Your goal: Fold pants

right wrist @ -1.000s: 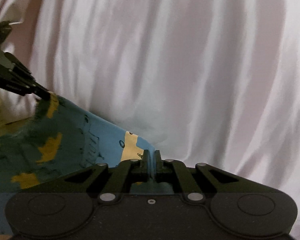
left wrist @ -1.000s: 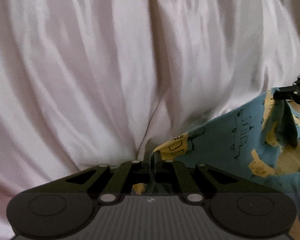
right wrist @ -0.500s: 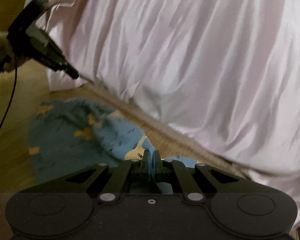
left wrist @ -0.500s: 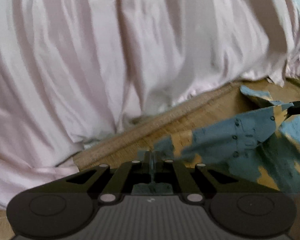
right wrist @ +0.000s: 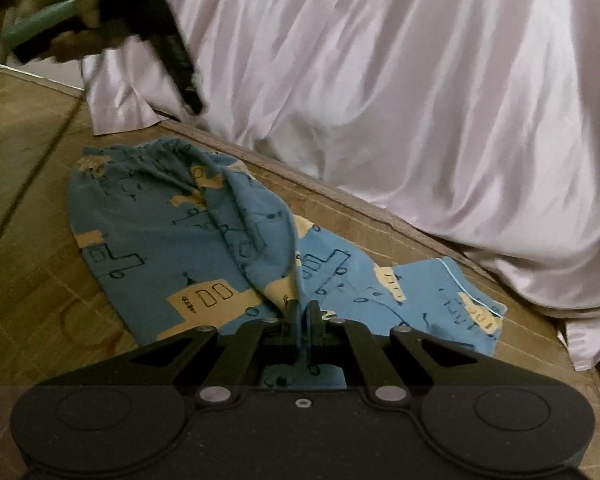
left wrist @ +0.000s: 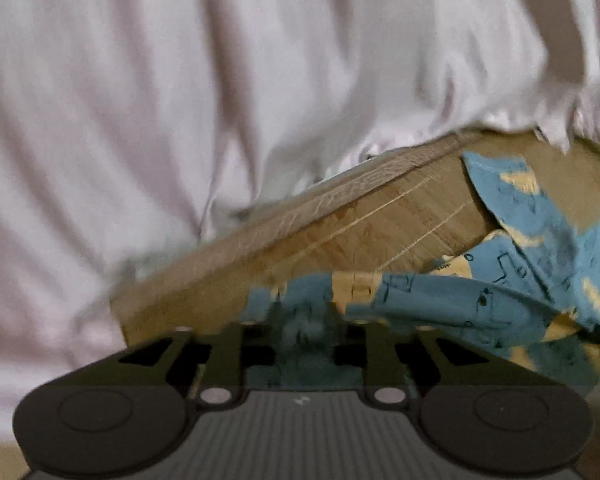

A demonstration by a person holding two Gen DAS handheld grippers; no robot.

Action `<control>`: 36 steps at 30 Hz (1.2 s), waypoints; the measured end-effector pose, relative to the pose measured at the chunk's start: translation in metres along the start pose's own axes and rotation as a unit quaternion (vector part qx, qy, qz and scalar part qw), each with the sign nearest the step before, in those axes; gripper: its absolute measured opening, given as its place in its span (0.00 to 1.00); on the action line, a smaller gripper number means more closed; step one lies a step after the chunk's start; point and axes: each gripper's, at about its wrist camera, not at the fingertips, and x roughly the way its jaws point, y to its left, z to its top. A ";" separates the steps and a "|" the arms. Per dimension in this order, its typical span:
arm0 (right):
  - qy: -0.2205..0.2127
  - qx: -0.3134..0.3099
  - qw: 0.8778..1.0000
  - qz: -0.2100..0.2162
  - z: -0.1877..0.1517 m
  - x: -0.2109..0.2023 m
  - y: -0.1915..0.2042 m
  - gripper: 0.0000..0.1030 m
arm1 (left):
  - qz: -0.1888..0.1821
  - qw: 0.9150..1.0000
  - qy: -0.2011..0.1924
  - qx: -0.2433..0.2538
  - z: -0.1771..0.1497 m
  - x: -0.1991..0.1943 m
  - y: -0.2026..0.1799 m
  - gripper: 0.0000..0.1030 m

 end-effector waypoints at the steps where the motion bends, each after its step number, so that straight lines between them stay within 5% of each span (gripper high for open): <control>1: -0.004 0.000 1.000 0.002 0.000 -0.001 -0.004 0.01 | 0.003 0.999 0.001 0.036 0.006 0.004 -0.005 0.56; 4: -0.010 -0.004 1.000 0.016 -0.005 -0.001 -0.014 0.02 | 0.005 0.990 0.013 0.144 0.024 0.018 -0.025 0.63; 9: -0.001 0.023 0.999 0.033 -0.011 0.010 -0.029 0.02 | -0.045 0.955 0.028 0.292 0.039 0.050 -0.053 0.60; 12: 0.004 0.042 0.998 0.040 -0.015 0.013 -0.034 0.02 | -0.087 0.953 0.061 0.283 0.045 0.079 -0.052 0.48; 16: 0.012 0.042 0.998 0.046 -0.020 0.016 -0.032 0.02 | -0.142 0.946 0.109 0.270 0.048 0.103 -0.041 0.48; 23: 0.014 0.050 0.997 0.050 -0.019 0.018 -0.034 0.02 | -0.175 0.938 0.167 0.250 0.052 0.125 -0.032 0.48; 27: 0.016 0.060 0.997 0.053 -0.020 0.018 -0.036 0.02 | -0.187 0.941 0.185 0.213 0.049 0.126 -0.026 0.21; 31: 0.015 0.057 0.997 0.053 -0.019 0.017 -0.035 0.02 | -0.173 0.945 0.178 0.213 0.038 0.121 -0.027 0.02; 36: 0.014 0.058 0.997 0.054 -0.020 0.016 -0.036 0.02 | -0.155 0.955 0.138 0.213 0.033 0.108 -0.026 0.03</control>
